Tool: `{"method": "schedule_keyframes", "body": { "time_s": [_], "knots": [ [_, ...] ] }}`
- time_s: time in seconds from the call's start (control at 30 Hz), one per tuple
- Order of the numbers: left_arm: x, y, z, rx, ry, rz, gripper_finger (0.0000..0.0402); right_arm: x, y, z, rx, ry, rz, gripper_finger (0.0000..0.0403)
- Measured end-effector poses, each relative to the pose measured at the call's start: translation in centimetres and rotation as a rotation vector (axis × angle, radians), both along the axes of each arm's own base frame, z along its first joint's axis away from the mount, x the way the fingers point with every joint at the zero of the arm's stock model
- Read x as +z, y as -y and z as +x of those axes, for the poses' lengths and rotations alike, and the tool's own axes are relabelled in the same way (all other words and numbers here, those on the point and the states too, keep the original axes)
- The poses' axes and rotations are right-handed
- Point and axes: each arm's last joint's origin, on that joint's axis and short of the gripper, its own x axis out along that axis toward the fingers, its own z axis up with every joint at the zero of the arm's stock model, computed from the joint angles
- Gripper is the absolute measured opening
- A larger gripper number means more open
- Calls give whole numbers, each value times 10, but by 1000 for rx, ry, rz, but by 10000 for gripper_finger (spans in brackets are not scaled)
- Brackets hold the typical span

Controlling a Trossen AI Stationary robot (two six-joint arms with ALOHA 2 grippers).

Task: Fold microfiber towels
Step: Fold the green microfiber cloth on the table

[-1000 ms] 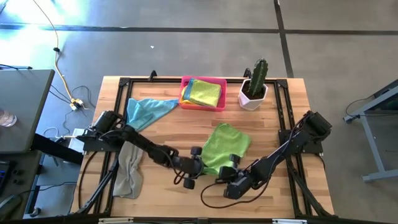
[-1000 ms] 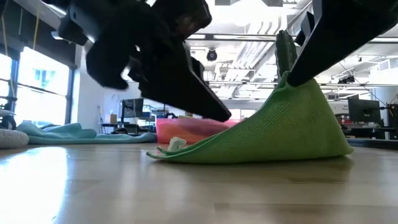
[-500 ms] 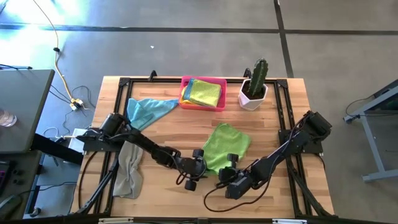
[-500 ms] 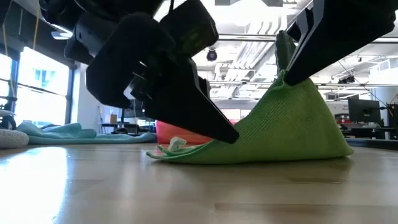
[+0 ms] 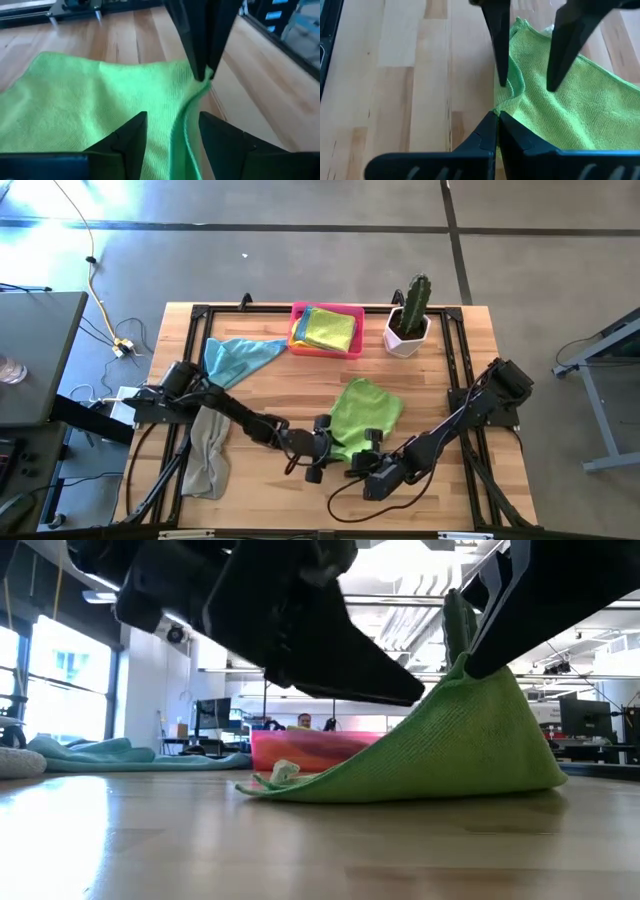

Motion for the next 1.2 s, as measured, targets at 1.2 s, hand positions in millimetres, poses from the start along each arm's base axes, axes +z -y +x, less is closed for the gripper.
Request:
{"method": "schedule_keyframes", "body": {
  "time_s": [1.2],
  "knots": [
    [-24, 2, -22, 2, -401, 21, 186, 15, 6, -15, -141, -2, 30, 0]
  ]
}}
